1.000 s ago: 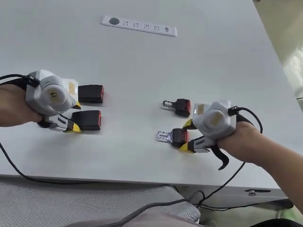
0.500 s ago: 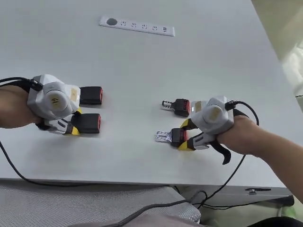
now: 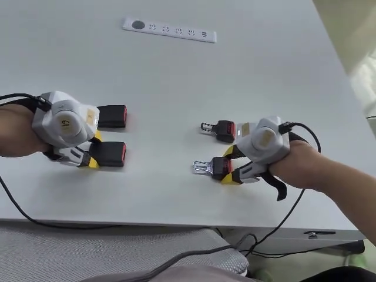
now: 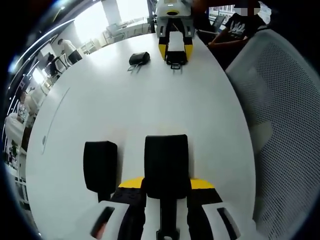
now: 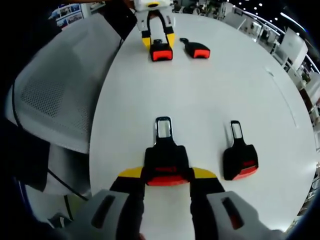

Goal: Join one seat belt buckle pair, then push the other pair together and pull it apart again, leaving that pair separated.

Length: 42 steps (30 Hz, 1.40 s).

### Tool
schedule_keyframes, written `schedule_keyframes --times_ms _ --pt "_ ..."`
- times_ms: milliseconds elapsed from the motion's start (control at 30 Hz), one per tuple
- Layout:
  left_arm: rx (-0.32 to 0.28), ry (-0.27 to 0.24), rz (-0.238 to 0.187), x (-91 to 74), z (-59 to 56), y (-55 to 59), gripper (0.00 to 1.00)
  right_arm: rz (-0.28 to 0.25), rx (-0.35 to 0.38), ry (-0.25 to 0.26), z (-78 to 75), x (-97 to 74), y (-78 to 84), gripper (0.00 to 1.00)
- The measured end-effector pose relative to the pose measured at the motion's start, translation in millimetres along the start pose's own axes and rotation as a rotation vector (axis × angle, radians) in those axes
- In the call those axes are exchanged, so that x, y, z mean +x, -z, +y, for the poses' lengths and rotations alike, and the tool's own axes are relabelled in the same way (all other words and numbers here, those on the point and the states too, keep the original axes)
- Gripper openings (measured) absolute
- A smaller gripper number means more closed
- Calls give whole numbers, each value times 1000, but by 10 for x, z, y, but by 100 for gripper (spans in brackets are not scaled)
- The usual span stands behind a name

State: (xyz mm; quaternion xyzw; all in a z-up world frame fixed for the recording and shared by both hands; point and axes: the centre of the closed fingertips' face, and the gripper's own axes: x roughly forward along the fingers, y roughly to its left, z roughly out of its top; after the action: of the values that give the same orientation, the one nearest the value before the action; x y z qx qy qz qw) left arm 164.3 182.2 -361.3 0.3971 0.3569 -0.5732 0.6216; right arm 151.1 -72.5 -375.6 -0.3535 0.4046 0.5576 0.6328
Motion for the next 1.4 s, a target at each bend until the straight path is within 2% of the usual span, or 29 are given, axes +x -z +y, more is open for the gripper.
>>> schedule_keyframes --times_ms 200,700,1100,1400 --pt "6 -2 18 0 1 0 32 6 11 3 -4 3 -6 35" --pt "8 4 24 2 11 -1 32 -2 -15 -6 -2 -5 -2 35" --pt "7 0 39 2 16 -1 32 27 -11 -5 -8 2 -12 35" --pt "2 -2 45 -5 7 -1 32 27 8 9 -33 41 -98 35"
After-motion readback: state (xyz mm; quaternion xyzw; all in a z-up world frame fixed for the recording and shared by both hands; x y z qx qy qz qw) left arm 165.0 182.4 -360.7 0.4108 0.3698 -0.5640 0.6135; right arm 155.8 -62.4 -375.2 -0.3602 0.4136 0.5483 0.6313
